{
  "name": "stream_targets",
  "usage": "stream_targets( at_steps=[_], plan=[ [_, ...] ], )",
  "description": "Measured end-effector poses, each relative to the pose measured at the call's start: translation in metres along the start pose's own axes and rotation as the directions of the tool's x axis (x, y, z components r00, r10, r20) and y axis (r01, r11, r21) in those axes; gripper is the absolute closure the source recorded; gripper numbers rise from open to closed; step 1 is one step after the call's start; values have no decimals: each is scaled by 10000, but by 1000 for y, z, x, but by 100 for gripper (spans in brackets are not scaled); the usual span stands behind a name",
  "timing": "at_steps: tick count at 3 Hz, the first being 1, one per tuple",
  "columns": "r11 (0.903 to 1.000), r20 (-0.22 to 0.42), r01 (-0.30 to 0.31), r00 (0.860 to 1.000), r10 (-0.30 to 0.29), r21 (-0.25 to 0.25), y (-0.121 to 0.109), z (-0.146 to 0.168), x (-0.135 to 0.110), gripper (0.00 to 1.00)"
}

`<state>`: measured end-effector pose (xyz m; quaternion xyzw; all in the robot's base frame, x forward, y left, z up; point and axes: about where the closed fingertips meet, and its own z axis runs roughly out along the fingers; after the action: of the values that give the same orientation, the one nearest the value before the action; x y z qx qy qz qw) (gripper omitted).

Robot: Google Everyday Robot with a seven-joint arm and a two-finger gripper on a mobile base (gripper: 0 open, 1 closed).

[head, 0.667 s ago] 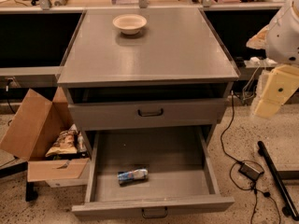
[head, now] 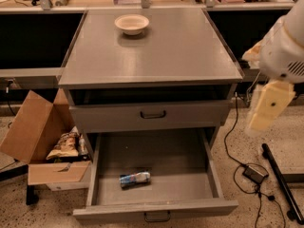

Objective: Pick redbull can from middle drawer and place on counter

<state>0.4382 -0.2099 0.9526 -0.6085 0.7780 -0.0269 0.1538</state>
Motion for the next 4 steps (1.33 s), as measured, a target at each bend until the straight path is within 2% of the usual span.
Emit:
stream_targets(
  at_steps=[1, 2, 3, 4],
  plan=[
    [9972, 297, 365, 9990, -346, -651, 27, 72, -14, 0],
    [9782, 483, 327, 9986, -233, -2050, 68, 160, -13, 0],
    [9678, 333, 285, 9992, -209, -2500, 83, 180, -4, 0],
    [9717, 366, 310, 9991, -231, -2343, 79, 172, -7, 0]
  ],
)
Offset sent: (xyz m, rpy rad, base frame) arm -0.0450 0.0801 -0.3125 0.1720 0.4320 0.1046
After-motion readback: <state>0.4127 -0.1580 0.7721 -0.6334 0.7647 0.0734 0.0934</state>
